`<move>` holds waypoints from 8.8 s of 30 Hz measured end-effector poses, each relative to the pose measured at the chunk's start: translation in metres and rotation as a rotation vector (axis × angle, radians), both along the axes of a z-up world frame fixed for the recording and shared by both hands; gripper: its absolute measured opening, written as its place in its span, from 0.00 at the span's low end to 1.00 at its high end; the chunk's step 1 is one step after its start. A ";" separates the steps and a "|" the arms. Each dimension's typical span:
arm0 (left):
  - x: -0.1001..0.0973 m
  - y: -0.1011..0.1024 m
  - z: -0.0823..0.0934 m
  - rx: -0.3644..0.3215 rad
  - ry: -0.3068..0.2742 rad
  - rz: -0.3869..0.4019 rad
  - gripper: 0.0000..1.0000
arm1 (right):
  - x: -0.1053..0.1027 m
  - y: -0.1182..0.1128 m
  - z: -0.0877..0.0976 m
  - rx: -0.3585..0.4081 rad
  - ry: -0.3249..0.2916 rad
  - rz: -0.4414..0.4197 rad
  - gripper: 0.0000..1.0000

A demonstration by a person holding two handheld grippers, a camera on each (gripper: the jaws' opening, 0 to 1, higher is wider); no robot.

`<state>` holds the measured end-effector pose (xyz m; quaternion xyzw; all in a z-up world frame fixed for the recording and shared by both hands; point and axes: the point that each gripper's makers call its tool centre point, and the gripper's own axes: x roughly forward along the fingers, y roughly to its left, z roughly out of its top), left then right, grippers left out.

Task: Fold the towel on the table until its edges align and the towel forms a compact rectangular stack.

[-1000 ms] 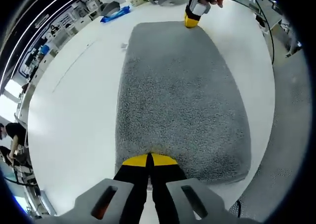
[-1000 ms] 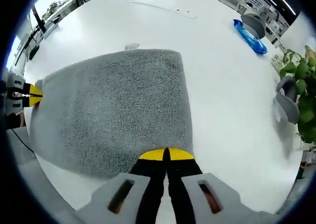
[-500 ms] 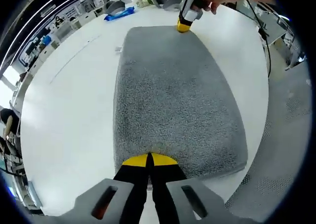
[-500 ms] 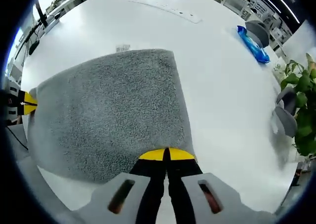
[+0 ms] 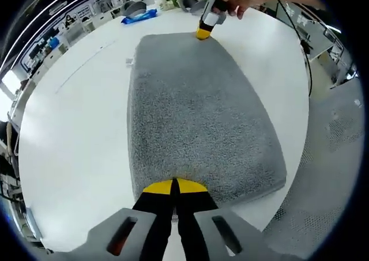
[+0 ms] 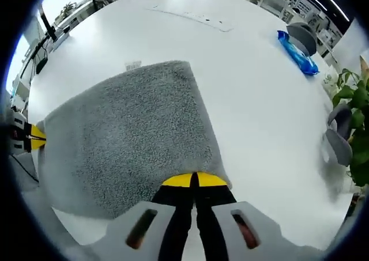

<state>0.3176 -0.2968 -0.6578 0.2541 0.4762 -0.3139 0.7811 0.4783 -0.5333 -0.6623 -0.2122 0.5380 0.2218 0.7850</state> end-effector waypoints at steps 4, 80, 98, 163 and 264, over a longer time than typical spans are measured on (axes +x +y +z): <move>-0.005 -0.008 0.000 0.008 0.000 -0.024 0.01 | 0.008 0.002 0.000 -0.002 -0.014 0.013 0.00; -0.012 -0.089 0.000 -0.089 0.004 -0.070 0.01 | 0.085 0.024 0.007 0.008 -0.123 0.056 0.00; 0.000 -0.096 0.000 -0.085 0.013 -0.040 0.01 | -0.023 0.017 0.076 0.200 -0.273 0.085 0.00; -0.033 -0.083 0.001 -0.210 -0.190 -0.350 0.21 | -0.207 0.042 0.000 0.084 -0.207 0.440 0.13; -0.036 -0.069 0.124 -0.190 -0.171 -0.260 0.08 | -0.211 0.059 0.128 0.196 -0.175 0.406 0.04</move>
